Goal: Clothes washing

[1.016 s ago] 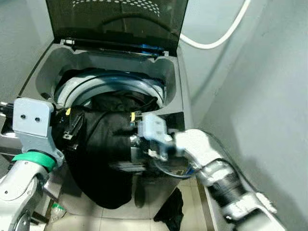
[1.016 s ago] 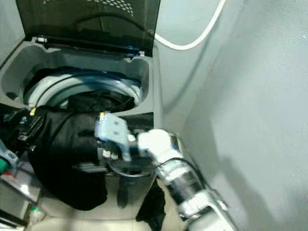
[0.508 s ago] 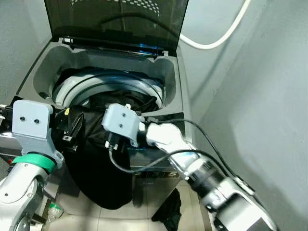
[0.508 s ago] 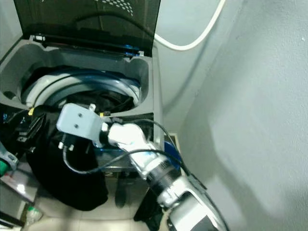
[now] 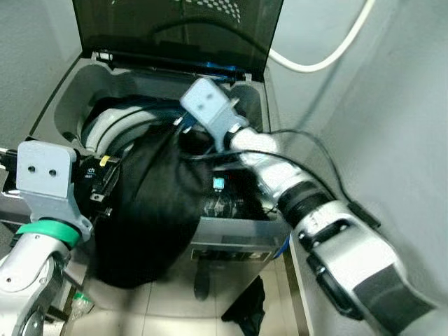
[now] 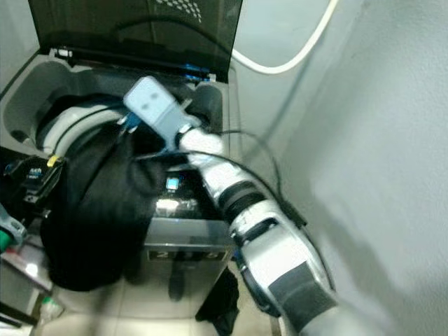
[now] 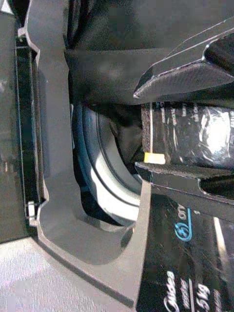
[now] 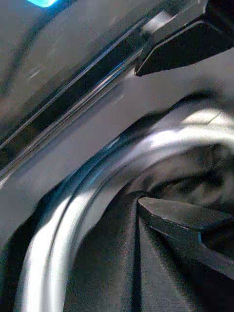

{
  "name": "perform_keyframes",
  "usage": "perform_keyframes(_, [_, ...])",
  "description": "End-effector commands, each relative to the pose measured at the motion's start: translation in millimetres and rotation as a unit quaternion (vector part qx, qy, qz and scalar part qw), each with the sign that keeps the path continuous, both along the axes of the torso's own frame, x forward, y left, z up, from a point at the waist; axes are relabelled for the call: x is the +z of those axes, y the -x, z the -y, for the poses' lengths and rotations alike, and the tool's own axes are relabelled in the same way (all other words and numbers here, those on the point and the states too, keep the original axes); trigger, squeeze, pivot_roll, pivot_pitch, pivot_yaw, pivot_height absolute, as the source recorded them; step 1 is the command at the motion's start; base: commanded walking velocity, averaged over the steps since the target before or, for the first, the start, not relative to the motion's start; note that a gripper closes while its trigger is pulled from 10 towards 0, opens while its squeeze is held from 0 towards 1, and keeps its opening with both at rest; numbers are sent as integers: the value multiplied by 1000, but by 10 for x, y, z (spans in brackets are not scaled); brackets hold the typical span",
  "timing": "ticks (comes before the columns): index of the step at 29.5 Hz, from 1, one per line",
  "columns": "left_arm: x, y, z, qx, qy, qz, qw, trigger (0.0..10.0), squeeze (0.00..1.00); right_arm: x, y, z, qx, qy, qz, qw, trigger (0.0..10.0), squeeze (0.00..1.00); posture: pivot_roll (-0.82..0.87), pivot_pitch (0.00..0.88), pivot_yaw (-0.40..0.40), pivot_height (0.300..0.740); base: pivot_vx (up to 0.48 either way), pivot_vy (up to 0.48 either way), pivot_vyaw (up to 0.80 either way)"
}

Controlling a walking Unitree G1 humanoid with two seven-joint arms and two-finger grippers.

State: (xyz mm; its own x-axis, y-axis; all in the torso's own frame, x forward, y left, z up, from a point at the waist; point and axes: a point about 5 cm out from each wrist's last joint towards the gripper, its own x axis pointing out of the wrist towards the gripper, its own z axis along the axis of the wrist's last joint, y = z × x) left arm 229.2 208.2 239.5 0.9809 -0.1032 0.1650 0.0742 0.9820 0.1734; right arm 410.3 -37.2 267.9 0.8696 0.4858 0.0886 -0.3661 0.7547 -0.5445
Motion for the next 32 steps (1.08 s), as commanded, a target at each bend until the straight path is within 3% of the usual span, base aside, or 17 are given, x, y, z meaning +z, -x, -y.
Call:
perform_keyframes(1, [-31, -9, 9, -4, -2, -10, 1000, 10000, 0, 268, -55, 158, -22, -44, 22, 999, 10000, 0, 131, 76, -59, 740, 0, 0, 0])
perform_keyframes(3, [-27, -11, 5, -4, -2, -10, 1000, 10000, 0, 360, -59, 201, -13, -70, 23, 997, 10000, 0, 131, 76, -59, 740, 0, 0, 0])
perform_keyframes(4, [-25, -11, -1, -4, -3, -9, 1000, 10000, 0, 488, -27, 206, 49, -121, 15, 991, 10000, 0, 129, 74, -60, 740, 0, 0, 0])
perform_keyframes(8, [-26, -9, -2, -4, -4, -10, 1000, 10000, 0, 543, 16, 197, 110, -150, 10, 982, 10000, 0, 131, 74, -60, 740, 0, 0, 0])
perform_keyframes(10, [-26, -1, -4, -4, -5, -9, 1000, 10000, 0, 523, 107, 162, 205, -192, -6, 960, 10000, 0, 135, 70, -58, 740, 0, 0, 0])
perform_keyframes(11, [-26, -1, -4, -4, -5, -9, 1000, 10000, 0, 523, 107, 162, 205, -192, -6, 960, 10000, 0, 135, 70, -58, 740, 0, 0, 0])
perform_keyframes(15, [-2, -9, -12, -4, -8, -6, 1000, 10000, 0, 673, 316, 223, 324, -278, 3, 904, 10000, 0, 139, 70, -51, 740, 0, 0, 0])
perform_keyframes(16, [-2, -9, -12, -4, -8, -6, 1000, 10000, 0, 673, 316, 223, 324, -278, 3, 904, 10000, 0, 139, 70, -51, 740, 0, 0, 0])
perform_keyframes(21, [9, -22, -1, -13, -9, -2, 1000, 10000, 0, 889, 406, 466, 368, -319, 12, 873, 10000, 0, 131, 73, -39, 740, 0, 0, 0])
perform_keyframes(23, [9, -22, -1, -13, -9, -2, 1000, 10000, 0, 889, 406, 466, 368, -319, 12, 873, 10000, 0, 131, 73, -39, 740, 0, 0, 0])
perform_keyframes(24, [10, -26, 11, -18, -9, -2, 1000, 10000, 0, 776, 454, 537, 394, -258, -6, 882, 10000, 0, 127, 73, -34, 740, 0, 0, 0])
perform_keyframes(25, [10, -26, 11, -18, -9, -2, 1000, 10000, 0, 776, 454, 537, 394, -258, -6, 882, 10000, 0, 127, 73, -34, 740, 0, 0, 0])
perform_keyframes(26, [10, -31, 16, -21, -9, -2, 1000, 10000, 0, 426, 506, 552, 404, -126, -42, 905, 10000, 0, 123, 73, -33, 740, 0, 0, 0])
perform_keyframes(27, [10, -35, 18, -23, -9, -2, 1000, 10000, 0, 139, 561, 560, 414, -29, -78, 906, 10000, 0, 123, 73, -33, 740, 0, 0, 0])
perform_keyframes(28, [10, -35, 18, -23, -9, -2, 1000, 10000, 0, 139, 561, 560, 414, -29, -78, 906, 10000, 0, 123, 73, -33, 740, 0, 0, 0])
perform_keyframes(30, [13, -40, 14, -22, -9, -1, 1000, 10000, 0, -316, 704, 502, 435, 107, -95, 889, 10000, 0, 123, 73, -35, 740, 0, 0, 0])
perform_keyframes(32, [10, -33, 8, -20, -9, -1, 1000, 10000, 0, -419, 731, 440, 433, 131, -63, 890, 10000, 0, 124, 72, -38, 740, 0, 0, 0])
